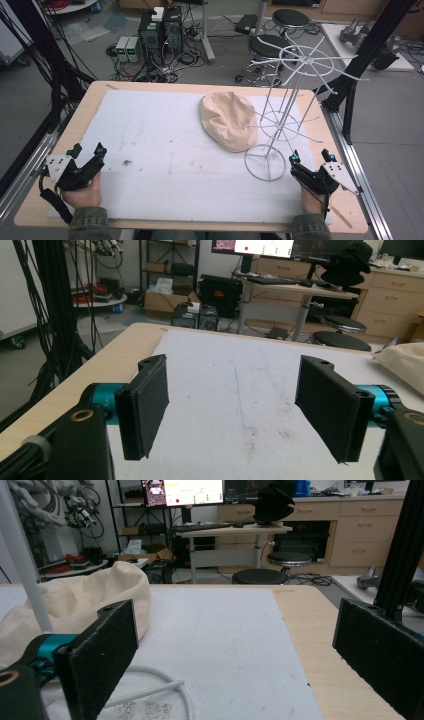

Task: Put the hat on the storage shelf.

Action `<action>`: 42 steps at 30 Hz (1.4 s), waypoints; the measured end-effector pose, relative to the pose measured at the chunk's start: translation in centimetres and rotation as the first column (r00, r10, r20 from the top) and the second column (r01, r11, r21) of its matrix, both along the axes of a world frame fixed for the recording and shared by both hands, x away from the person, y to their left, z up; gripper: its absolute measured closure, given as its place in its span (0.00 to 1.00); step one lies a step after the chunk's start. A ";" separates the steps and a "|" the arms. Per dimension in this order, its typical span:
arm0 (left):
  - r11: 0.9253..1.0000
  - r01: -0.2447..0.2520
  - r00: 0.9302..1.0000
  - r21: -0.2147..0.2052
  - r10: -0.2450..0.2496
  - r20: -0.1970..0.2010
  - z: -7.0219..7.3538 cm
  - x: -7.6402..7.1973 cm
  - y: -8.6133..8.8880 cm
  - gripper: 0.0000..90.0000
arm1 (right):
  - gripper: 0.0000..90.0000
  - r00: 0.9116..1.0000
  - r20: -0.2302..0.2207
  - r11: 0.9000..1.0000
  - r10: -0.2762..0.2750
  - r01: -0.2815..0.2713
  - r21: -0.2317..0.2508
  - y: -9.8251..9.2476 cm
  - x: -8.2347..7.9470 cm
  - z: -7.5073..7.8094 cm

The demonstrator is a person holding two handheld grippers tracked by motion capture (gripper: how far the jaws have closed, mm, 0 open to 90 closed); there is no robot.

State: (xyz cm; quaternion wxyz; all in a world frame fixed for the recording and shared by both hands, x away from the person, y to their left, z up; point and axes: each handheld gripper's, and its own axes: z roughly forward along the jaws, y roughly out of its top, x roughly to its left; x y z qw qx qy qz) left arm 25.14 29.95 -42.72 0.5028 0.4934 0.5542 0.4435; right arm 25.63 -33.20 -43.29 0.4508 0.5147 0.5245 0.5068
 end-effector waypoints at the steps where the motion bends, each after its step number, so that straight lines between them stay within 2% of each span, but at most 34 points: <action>1: 1.000 -0.001 1.000 -0.002 0.001 0.000 0.0 0.0 0.0 0.33 | 0.04 1.000 0.000 1.000 0.000 0.000 0.000 0.0 0.0 0.0; 20: 1.000 -0.012 1.000 -0.004 0.012 0.001 -0.2 0.0 0.0 0.32 | 0.04 1.000 -0.003 1.000 0.005 -0.005 0.008 0.0 0.0 0.0; 25: 1.000 0.011 1.000 -0.025 -0.011 0.004 0.1 0.1 -0.3 0.32 | 0.04 1.000 -0.008 1.000 0.008 -0.008 0.009 0.0 0.0 -0.1; 29: 0.999 0.039 0.999 -0.022 -0.039 -0.007 1.0 0.8 -0.6 0.32 | 0.04 1.000 -0.004 1.000 0.010 -0.010 0.006 0.0 0.1 -0.1; 33: 0.997 0.068 0.998 0.036 -0.068 -0.011 2.2 1.5 -1.8 0.31 | 0.04 1.000 -0.008 1.000 0.006 -0.006 0.008 0.1 0.0 -0.1; 36: 0.994 0.103 0.994 0.036 -0.101 -0.036 2.8 2.3 -2.9 0.29 | 0.04 1.000 -0.001 1.000 0.010 -0.010 0.004 0.1 -0.1 0.0; 37: 0.992 0.122 0.991 0.020 -0.120 -0.063 3.2 3.0 -3.4 0.29 | 0.04 1.000 -0.004 1.000 0.008 -0.008 0.001 0.1 -0.1 0.0; 39: 0.990 0.143 0.987 0.017 -0.142 -0.076 3.5 3.5 -3.9 0.29 | 0.04 1.000 -0.005 1.000 0.009 -0.009 0.004 0.1 0.0 0.0; 42: 0.986 0.158 0.984 0.062 -0.152 -0.093 4.2 4.3 -5.3 0.32 | 0.04 1.000 -0.002 1.000 0.010 -0.010 0.004 0.1 0.0 0.0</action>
